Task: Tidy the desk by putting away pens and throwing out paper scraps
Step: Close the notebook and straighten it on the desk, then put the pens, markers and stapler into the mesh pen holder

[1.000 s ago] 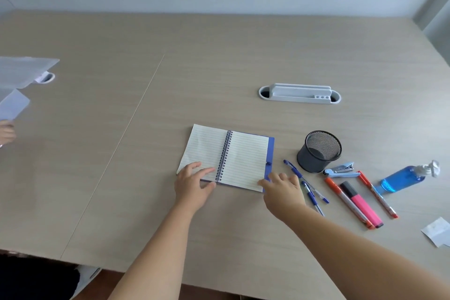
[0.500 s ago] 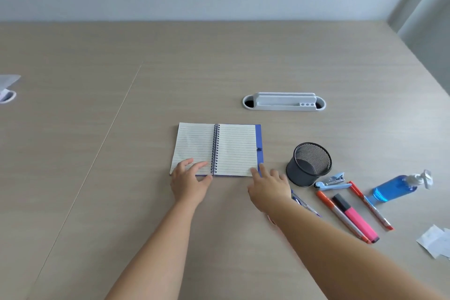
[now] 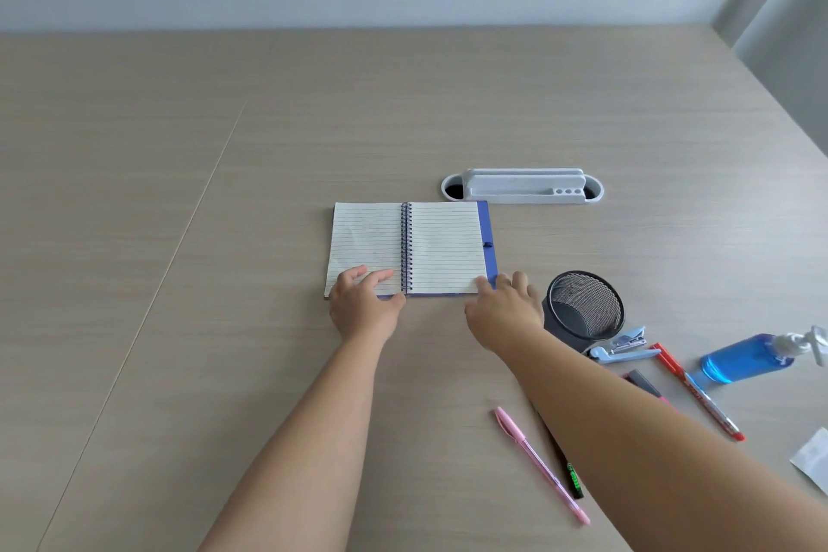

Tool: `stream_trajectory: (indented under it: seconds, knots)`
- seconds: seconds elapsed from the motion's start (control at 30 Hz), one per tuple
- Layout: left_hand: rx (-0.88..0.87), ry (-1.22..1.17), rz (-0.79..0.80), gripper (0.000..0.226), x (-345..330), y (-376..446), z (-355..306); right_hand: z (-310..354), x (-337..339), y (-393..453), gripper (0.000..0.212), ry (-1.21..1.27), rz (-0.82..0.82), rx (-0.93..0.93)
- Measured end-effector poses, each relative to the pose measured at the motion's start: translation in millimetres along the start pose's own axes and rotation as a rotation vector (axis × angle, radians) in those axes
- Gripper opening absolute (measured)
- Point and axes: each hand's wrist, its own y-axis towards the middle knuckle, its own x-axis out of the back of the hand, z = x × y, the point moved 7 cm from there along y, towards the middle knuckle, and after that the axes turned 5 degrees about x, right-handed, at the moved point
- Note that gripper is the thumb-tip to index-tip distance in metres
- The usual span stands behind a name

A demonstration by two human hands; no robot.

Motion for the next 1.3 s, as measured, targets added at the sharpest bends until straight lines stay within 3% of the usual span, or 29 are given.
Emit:
stream_trajectory:
  seconds: [0.17, 0.27, 0.4, 0.53, 0.67, 0.77, 1.0, 1.17, 1.3]
  knots:
    - [-0.047, 0.025, 0.004, 0.039, 0, -1, -2, -1, 0, -2, 0.044, 0.04, 0.003, -0.015]
    - [-0.097, 0.09, 0.033, 0.042, -1, -4, -1, 0, 2, -18, 0.054, 0.184, 0.015, -0.005]
    - [-0.314, 0.16, 0.01, 0.043, -1, -35, -12, -10, 8, -72, 0.047, 0.338, -0.121, 0.141]
    - [-0.571, 0.163, 0.256, 0.04, -32, -101, -23, -53, -5, -125, 0.034, 0.47, -0.204, 0.103]
    - [-0.743, 0.266, 0.49, 0.044, -66, -162, -23, -80, -32, -148, 0.035, 0.484, -0.013, -0.051]
    - [-0.737, 0.297, 0.476, 0.04, -69, -176, -22, -81, -46, -153, 0.034, 0.458, 0.054, -0.091]
    - [-0.725, 0.351, 0.479, 0.018, -55, -186, -24, -85, -38, -156, 0.051, 0.505, 0.014, -0.117]
    - [-0.622, 0.354, 0.529, 0.015, -40, -182, -22, -102, 30, -166, 0.021, 0.788, -0.295, -0.051]
    - [-0.412, 0.034, 0.575, 0.008, -19, -185, -40, -131, 93, -151, 0.016, 1.044, -0.544, -0.095]
